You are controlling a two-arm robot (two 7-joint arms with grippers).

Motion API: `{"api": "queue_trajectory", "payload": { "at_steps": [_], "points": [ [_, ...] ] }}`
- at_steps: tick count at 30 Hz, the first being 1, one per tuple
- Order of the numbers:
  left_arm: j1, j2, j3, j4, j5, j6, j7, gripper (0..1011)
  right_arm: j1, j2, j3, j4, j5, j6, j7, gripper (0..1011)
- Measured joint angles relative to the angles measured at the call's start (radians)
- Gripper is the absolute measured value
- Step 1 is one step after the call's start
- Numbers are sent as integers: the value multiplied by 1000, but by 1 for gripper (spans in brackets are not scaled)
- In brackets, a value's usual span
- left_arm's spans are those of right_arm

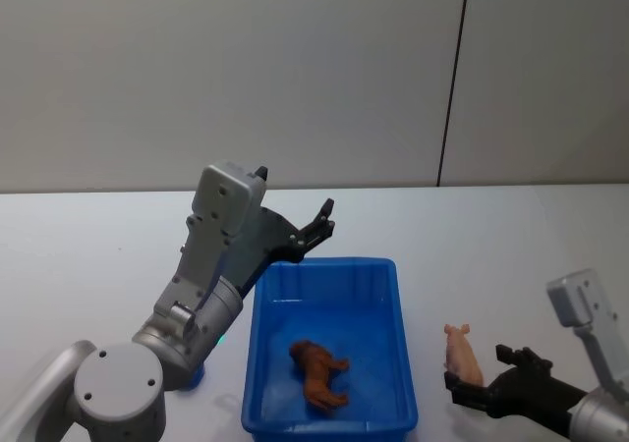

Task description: Pick up the two dolls from the table and place them into the box.

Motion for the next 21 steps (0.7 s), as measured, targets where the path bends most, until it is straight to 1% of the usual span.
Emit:
{"api": "queue_trajectory", "payload": {
  "at_steps": [14,21],
  "points": [
    [0,0,0,0,0,0,0,1000,52,-57,-44,82,-78,-5,-31,1001],
    [0,0,0,0,0,0,0,1000,67,-73,-56,103,-101,-11,-38,1001]
  ]
}}
